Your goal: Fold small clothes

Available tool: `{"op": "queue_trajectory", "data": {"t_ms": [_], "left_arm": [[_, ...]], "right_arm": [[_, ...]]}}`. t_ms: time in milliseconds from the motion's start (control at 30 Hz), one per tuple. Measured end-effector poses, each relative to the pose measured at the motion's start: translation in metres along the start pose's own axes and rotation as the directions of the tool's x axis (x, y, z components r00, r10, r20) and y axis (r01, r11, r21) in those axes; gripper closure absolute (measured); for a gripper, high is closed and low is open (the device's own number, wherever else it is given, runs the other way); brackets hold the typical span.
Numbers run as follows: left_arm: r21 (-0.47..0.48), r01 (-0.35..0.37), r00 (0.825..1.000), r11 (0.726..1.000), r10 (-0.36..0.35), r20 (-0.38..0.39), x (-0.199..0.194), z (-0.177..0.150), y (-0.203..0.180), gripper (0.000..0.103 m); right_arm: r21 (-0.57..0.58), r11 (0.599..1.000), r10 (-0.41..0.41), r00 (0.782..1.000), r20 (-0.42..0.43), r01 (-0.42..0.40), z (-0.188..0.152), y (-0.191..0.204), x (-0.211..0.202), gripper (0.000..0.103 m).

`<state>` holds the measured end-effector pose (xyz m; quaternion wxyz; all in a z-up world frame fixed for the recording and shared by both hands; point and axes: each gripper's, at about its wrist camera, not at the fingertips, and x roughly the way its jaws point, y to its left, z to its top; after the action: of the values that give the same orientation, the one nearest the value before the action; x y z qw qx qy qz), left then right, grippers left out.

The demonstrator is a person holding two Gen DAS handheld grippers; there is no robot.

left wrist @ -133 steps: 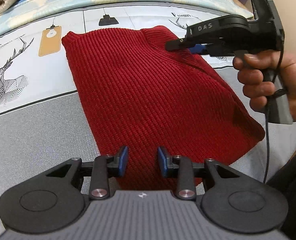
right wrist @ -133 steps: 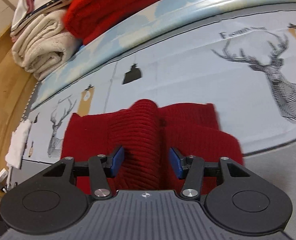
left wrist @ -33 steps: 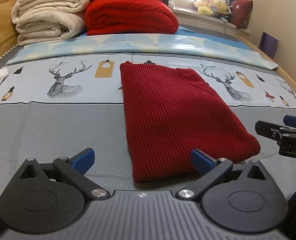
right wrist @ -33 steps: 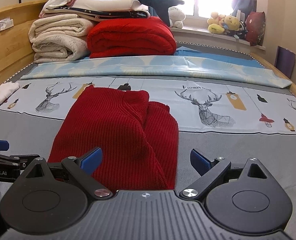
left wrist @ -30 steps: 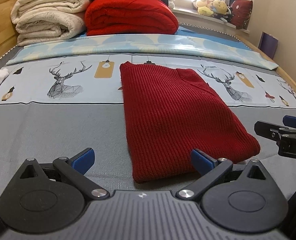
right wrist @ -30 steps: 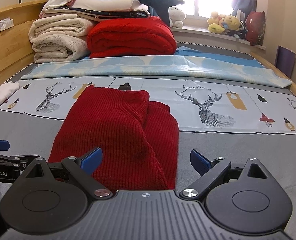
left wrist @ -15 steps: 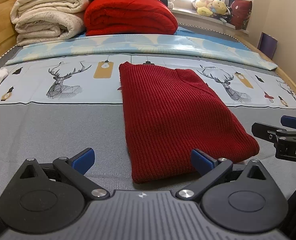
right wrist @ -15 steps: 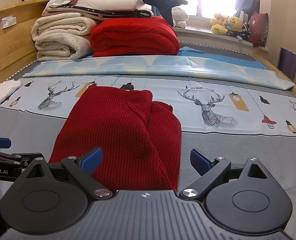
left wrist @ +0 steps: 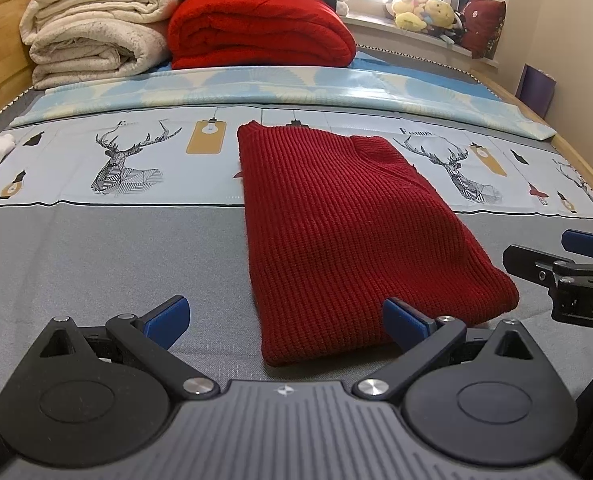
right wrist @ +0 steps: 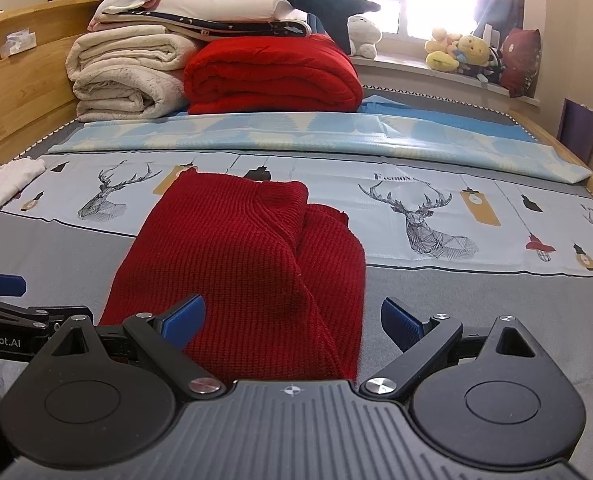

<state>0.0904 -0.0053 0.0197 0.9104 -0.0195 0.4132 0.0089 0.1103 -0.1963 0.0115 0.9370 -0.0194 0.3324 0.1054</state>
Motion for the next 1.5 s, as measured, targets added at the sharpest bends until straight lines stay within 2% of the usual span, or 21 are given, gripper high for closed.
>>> {"op": "queue_trajectory", "data": {"t_ms": [1500], "left_arm": [[0.013,0.0,1.0,1.0,-0.001,0.004,0.0002,-0.0003,0.0015,0.0]], "right_arm": [[-0.006,1.0,0.001,1.0,0.001,-0.001,0.001,0.0016,-0.002,0.008]]}}
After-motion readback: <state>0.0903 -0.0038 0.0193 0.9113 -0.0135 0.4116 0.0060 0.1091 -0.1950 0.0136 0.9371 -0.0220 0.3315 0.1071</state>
